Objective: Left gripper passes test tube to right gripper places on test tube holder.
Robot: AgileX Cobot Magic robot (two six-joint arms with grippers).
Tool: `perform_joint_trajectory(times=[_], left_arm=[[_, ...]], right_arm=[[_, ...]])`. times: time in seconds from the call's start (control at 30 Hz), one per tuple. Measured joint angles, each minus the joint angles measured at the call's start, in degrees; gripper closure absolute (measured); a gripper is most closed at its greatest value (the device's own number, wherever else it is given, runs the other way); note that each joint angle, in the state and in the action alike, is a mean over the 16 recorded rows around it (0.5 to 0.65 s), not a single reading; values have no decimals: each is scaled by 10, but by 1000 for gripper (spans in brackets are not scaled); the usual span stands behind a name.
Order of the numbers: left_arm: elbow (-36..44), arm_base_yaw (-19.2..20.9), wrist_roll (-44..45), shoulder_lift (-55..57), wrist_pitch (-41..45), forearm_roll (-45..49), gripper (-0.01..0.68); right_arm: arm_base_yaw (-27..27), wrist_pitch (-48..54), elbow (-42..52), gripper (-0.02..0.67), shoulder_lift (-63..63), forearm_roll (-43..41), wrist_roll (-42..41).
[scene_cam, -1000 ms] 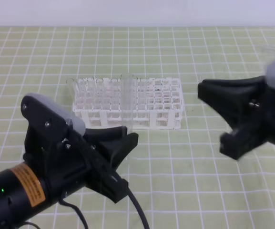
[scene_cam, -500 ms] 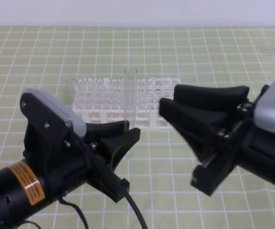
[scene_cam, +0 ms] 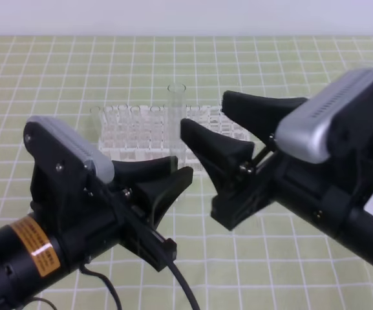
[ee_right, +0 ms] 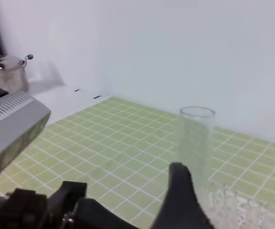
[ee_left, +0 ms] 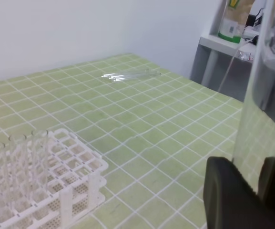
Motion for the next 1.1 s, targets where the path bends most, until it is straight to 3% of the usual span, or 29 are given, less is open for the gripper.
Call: perform_joint_trajectory(times=[0.73, 1.1], left_arm=[[0, 0, 3, 0, -1, 0, 585], [0, 0, 3, 0, -1, 0, 587]], right_arm=[[0, -13, -72, 218, 95, -1, 2], [0, -15, -83, 331, 111, -19, 16]])
